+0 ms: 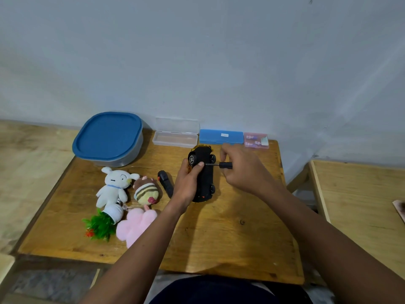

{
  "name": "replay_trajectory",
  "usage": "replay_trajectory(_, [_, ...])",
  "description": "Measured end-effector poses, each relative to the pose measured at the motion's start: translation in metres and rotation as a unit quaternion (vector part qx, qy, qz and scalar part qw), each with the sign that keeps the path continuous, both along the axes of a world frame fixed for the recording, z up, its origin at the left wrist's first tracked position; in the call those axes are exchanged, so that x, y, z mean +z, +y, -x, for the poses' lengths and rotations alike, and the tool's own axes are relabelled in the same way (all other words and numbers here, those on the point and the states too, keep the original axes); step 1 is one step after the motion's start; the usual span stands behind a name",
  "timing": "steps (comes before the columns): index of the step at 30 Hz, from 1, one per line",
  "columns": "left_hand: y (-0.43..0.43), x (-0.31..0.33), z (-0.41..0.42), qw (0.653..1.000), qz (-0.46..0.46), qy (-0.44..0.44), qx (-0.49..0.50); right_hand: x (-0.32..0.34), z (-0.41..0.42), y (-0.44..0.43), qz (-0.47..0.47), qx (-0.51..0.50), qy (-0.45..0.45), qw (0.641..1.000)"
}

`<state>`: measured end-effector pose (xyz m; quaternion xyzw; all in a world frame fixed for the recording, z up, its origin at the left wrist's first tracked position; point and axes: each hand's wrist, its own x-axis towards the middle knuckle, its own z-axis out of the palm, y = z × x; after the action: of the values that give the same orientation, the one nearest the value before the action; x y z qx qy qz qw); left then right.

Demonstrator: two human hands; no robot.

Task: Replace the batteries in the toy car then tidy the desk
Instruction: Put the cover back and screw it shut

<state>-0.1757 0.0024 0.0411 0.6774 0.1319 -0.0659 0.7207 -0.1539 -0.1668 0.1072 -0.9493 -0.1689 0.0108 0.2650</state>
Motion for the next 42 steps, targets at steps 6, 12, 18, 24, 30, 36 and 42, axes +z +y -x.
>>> replay_trajectory(6, [0.000,0.005,-0.004,1.000,-0.010,-0.012,-0.011,-0.002,0.000,0.000,0.127,-0.025,-0.133,0.983])
replay_trajectory(12, [0.006,0.012,-0.010,0.999,-0.009,-0.037,0.001,-0.006,-0.005,0.003,0.031,-0.024,-0.047,0.998])
replay_trajectory(18, [0.011,0.017,-0.016,0.999,-0.021,-0.040,-0.017,0.006,-0.007,0.001,-0.016,-0.016,-0.014,1.000])
replay_trajectory(24, [0.013,0.017,-0.017,0.999,-0.029,-0.036,-0.028,0.009,-0.009,0.001,0.094,0.004,-0.131,0.987])
replay_trajectory(30, [0.016,0.020,-0.018,0.998,-0.016,-0.051,-0.018,0.006,-0.013,0.008,0.091,-0.007,-0.095,0.991])
replay_trajectory(36, [0.018,0.022,-0.021,0.998,-0.027,-0.052,-0.017,0.011,-0.016,0.009,0.002,-0.025,-0.023,0.999])
replay_trajectory(42, [0.016,0.023,-0.022,0.998,-0.032,-0.047,-0.019,0.021,-0.020,0.005,0.004,0.026,-0.056,0.998])
